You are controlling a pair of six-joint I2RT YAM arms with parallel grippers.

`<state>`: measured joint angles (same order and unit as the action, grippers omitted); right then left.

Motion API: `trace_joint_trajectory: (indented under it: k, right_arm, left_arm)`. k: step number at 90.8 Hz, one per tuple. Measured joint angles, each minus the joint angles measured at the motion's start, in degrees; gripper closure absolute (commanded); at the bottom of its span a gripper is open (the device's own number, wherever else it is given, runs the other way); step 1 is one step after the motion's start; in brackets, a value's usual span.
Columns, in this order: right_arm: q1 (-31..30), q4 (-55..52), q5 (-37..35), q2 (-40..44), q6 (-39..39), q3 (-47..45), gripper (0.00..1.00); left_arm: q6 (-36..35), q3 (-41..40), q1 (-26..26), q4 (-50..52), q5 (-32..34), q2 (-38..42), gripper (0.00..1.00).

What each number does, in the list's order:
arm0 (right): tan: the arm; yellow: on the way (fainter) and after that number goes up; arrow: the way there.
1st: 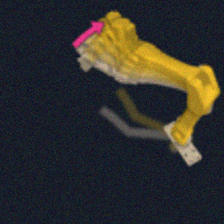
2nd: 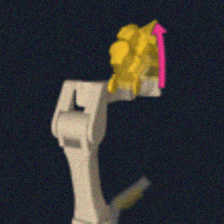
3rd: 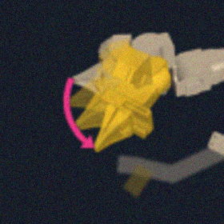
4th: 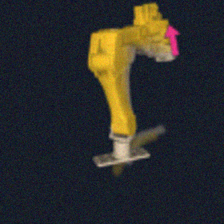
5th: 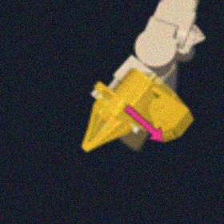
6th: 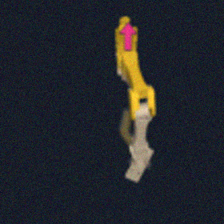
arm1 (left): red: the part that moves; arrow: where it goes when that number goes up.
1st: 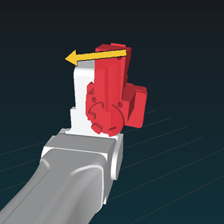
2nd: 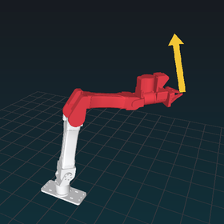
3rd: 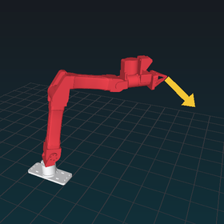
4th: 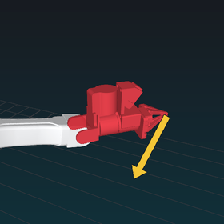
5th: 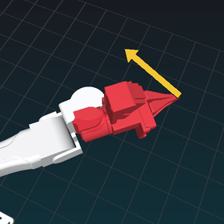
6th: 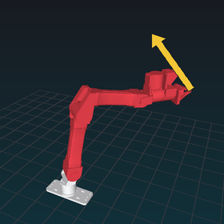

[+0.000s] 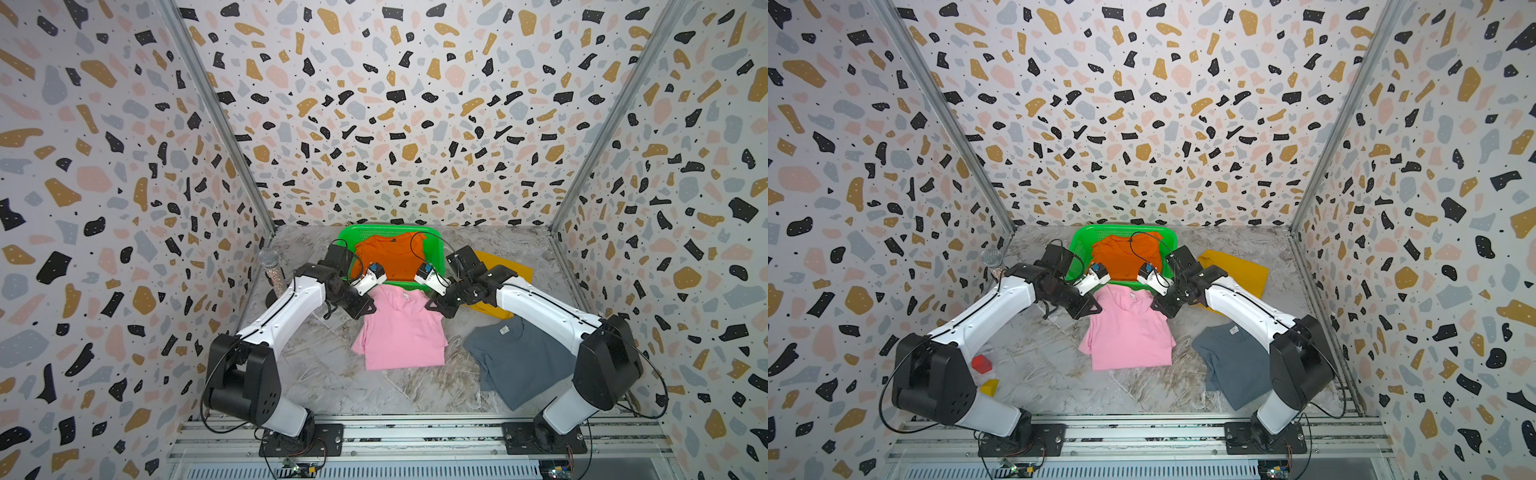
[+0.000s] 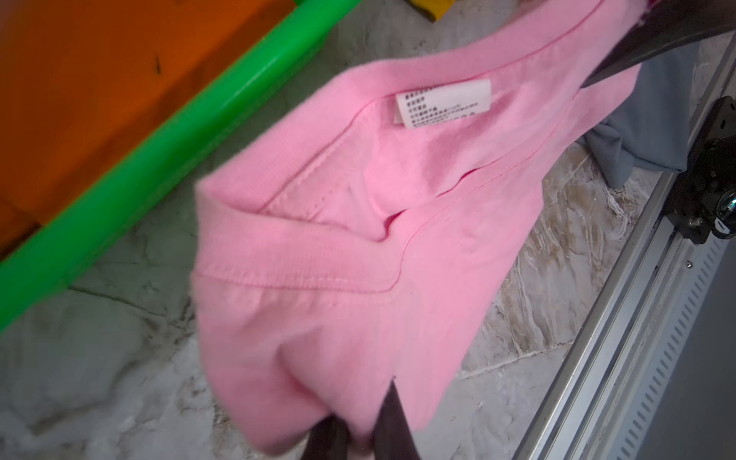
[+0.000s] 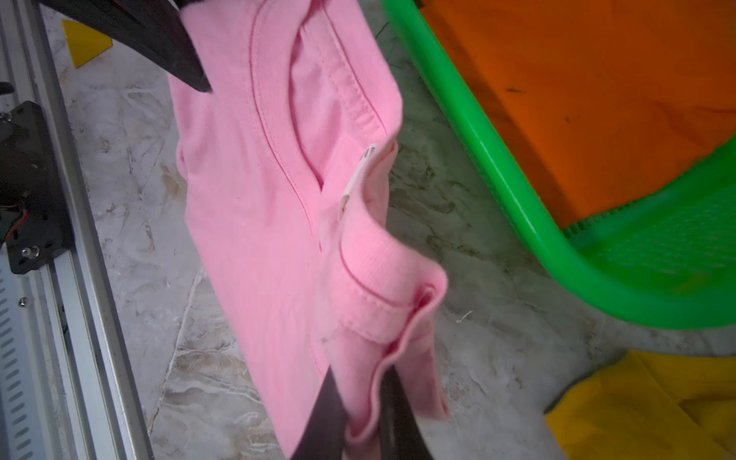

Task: Put the folded t-shirts into the basket
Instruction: Pick up the T-shirt from the center of the board.

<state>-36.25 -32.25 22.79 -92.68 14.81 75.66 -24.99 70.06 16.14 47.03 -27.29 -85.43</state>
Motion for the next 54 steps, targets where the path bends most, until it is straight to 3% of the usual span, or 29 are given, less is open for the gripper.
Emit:
trace_joint_trajectory:
  k: [33, 54]
  right_arm:
    - [0.0, -2.38, -6.05, -0.94, -0.55, 13.99, 1.0]
    - [0.0, -3.32, -11.65, -7.15, -0.46, 22.99, 1.0]
  left_arm:
    - [-0.28, 13.18, -2.25, 4.0, 6.58, 0.31, 1.0]
    - [0.68, 23.85, -4.13, 5.84, 9.84, -5.92, 1.0]
